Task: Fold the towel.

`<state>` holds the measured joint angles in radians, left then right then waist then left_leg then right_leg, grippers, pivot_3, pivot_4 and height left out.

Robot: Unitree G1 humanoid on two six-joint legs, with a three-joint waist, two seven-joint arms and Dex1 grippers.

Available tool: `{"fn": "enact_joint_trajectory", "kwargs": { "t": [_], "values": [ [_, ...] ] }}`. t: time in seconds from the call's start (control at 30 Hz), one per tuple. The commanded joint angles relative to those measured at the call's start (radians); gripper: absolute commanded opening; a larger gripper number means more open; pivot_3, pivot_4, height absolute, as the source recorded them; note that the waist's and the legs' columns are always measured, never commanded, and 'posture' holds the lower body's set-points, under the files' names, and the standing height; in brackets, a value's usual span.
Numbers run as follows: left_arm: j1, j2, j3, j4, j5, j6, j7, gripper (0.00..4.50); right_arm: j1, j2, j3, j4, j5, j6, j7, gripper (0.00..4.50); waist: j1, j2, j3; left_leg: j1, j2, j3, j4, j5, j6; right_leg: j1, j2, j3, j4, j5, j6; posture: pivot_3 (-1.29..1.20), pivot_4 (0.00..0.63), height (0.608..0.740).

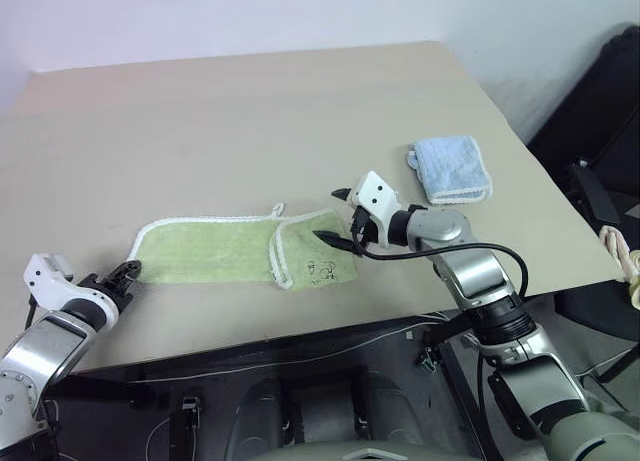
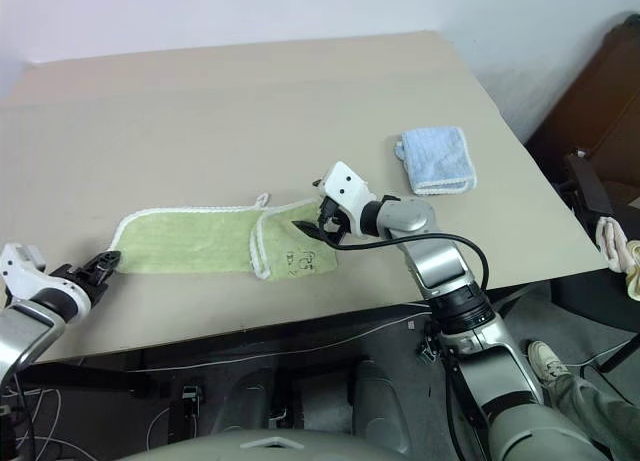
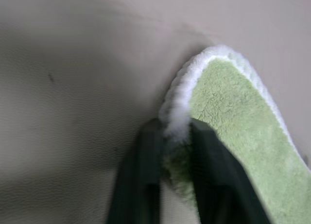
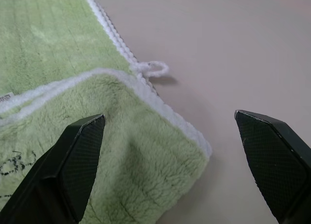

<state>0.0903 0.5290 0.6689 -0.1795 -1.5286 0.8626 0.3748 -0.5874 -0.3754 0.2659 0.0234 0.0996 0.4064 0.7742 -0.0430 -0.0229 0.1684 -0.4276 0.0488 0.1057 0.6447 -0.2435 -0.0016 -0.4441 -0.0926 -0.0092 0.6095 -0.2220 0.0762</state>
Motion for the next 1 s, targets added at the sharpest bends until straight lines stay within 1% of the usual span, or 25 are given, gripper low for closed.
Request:
{"fn": "enact_joint_trajectory", "kwargs": {
  "t": [0.03,0.2,0.3,0.37,0.47,0.6,0.77,1.0],
  "values": [
    [-0.01,0.019,0.007,-0.015,0.004,-0.016,-0.045,0.03,-0.003,-0.005,-0.013,-0.031,-0.004,-0.006,-0.006,4.5,-0.001,0.0,0.0,0.0,0.0,0.0,0.0,0.0,0.0,0.0,0.0,0.0,0.0,0.0,0.0,0.0,0.15,0.74],
    [-0.007,0.057,0.013,-0.058,-0.051,0.011,-0.162,0.03,-0.001,-0.009,-0.026,-0.038,0.002,0.001,-0.007,4.5,-0.001,0.0,0.0,-0.001,0.0,0.0,-0.003,0.0,0.0,-0.001,0.0,0.0,-0.002,0.0,0.0,0.0,0.15,0.74],
    [0.01,0.102,0.005,-0.092,-0.097,0.047,-0.23,0.03,0.002,-0.009,-0.048,-0.054,0.025,0.026,-0.005,4.5,-0.002,0.0,0.0,-0.001,0.0,0.0,-0.005,0.0,0.0,-0.001,0.0,0.0,-0.005,0.0,0.0,0.0,0.15,0.74],
    [0.02,0.157,-0.021,-0.103,-0.072,0.084,-0.293,0.03,0.003,-0.012,-0.066,-0.058,0.036,0.037,-0.009,4.5,-0.002,0.0,0.0,-0.001,-0.001,0.0,-0.008,0.0,0.0,-0.001,-0.001,0.0,-0.008,0.0,0.0,0.0,0.15,0.74],
    [0.005,0.207,-0.051,-0.094,-0.046,0.102,-0.347,0.03,0.001,-0.01,-0.085,-0.055,0.041,0.043,-0.018,4.5,-0.002,0.0,0.0,-0.001,-0.002,0.0,-0.014,0.001,-0.002,-0.001,0.0,-0.001,-0.012,0.0,0.0,0.0,0.15,0.74],
    [-0.037,0.263,-0.097,-0.146,-0.126,0.148,-0.427,0.03,0.005,-0.01,-0.102,-0.056,0.046,0.049,-0.035,4.5,-0.002,0.0,0.0,-0.001,-0.002,0.001,-0.016,0.002,-0.003,-0.002,0.0,-0.002,-0.013,-0.001,-0.003,0.0,0.15,0.74],
    [-0.103,0.293,-0.175,-0.163,-0.158,0.164,-0.442,0.03,0.02,-0.011,-0.112,-0.067,0.043,0.047,-0.055,4.5,-0.001,0.0,0.0,-0.001,-0.002,0.001,-0.016,0.002,-0.003,-0.001,0.0,-0.002,-0.013,-0.002,-0.003,0.0,0.15,0.74],
    [-0.152,0.323,-0.239,-0.176,-0.168,0.194,-0.542,0.03,0.046,-0.022,-0.14,-0.1,0.052,0.07,-0.083,4.5,-0.001,0.0,0.0,-0.001,-0.001,0.001,-0.014,0.004,0.0,0.0,0.005,-0.002,-0.012,-0.002,-0.003,0.0,0.15,0.74]
  ]
}}
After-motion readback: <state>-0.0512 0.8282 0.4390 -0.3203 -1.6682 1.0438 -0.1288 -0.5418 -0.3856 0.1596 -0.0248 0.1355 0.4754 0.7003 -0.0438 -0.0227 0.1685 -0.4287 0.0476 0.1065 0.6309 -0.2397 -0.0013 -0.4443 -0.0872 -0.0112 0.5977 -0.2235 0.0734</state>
